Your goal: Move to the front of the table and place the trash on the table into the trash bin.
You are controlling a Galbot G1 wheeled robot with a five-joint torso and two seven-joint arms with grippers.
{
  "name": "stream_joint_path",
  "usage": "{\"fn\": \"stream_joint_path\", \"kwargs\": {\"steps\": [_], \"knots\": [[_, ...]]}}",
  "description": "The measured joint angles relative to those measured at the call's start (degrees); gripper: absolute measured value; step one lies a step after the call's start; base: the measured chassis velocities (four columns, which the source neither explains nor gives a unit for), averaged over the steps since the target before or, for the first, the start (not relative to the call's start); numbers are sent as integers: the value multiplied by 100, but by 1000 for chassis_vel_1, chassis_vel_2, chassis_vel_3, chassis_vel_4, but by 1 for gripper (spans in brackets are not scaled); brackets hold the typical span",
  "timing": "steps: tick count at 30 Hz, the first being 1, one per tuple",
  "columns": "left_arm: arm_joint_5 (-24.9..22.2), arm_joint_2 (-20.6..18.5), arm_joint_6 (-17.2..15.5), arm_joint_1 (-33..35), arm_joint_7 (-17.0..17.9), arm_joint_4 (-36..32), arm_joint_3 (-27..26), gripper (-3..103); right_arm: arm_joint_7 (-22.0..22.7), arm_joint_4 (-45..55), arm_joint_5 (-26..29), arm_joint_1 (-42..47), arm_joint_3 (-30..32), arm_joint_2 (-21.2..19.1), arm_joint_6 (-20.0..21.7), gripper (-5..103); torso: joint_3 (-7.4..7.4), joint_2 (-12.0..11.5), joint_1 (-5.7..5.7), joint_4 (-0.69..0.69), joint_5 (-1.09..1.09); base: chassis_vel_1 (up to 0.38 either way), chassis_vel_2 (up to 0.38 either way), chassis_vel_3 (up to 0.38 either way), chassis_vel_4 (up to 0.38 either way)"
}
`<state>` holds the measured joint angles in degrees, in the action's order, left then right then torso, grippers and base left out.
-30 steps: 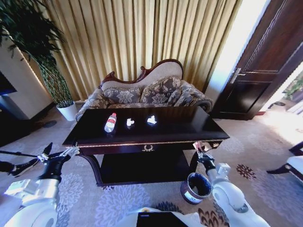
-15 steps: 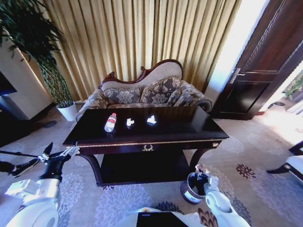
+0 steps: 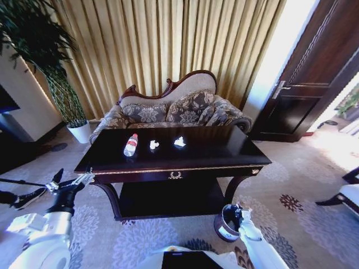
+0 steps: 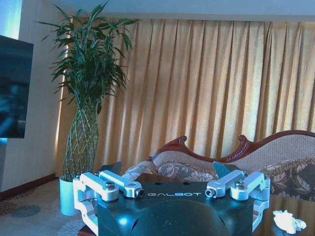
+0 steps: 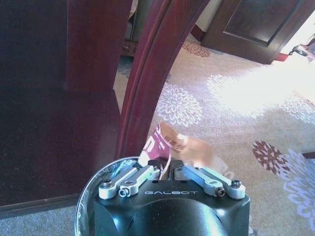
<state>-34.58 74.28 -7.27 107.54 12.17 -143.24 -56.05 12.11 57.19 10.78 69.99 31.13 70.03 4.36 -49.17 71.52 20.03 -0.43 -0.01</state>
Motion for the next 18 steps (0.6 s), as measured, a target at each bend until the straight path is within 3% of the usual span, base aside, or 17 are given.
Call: {"fn": "stream_joint_path", "kwargs": {"steps": [1, 3, 10, 12, 16, 18], "knots": [[1, 0, 0, -2, 0, 0, 5, 100, 0, 0, -6, 0, 2, 9, 0, 16, 0, 0, 0, 0, 0, 0, 0, 0, 0], [1, 0, 0, -6, -1, 0, 11, 100, 0, 0, -6, 0, 2, 16, 0, 16, 0, 0, 0, 0, -1, 0, 0, 0, 0], [3, -17, -6, -24, -3, 0, 36, 100, 4, 24, -1, -33, 2, 37, 0, 48, 0, 0, 0, 0, 0, 0, 0, 0, 0], [3, -17, -7, -21, -3, 0, 35, 100, 4, 29, 3, -33, 2, 32, 1, 48, 0, 0, 0, 0, 0, 0, 0, 0, 0], [3, -17, -11, -19, -4, 0, 35, 100, 5, 69, 37, -2, 13, 15, 5, 70, 0, 0, 0, 0, 0, 0, 0, 0, 0], [3, -16, -11, -20, -4, 0, 35, 100, 6, 77, 47, 8, 20, 9, 7, 70, 0, 0, 0, 0, 0, 0, 0, 0, 0]]}}
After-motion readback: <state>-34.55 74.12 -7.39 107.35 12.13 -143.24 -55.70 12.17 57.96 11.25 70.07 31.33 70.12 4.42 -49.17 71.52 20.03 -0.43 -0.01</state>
